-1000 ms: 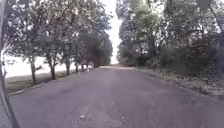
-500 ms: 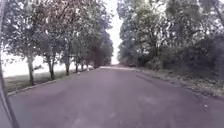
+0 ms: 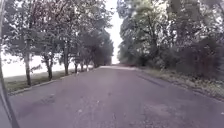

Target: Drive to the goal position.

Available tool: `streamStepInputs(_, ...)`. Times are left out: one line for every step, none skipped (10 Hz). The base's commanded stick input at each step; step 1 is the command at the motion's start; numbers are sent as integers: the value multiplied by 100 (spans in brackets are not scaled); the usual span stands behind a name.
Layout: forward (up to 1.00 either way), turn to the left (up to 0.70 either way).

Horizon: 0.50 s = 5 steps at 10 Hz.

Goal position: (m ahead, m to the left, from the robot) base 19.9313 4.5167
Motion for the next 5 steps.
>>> streamStepInputs(70, 0)
streamStepInputs(70, 0)
streamStepInputs(70, 0)
streamStepInputs(70, 0)
streamStepInputs(70, 0)
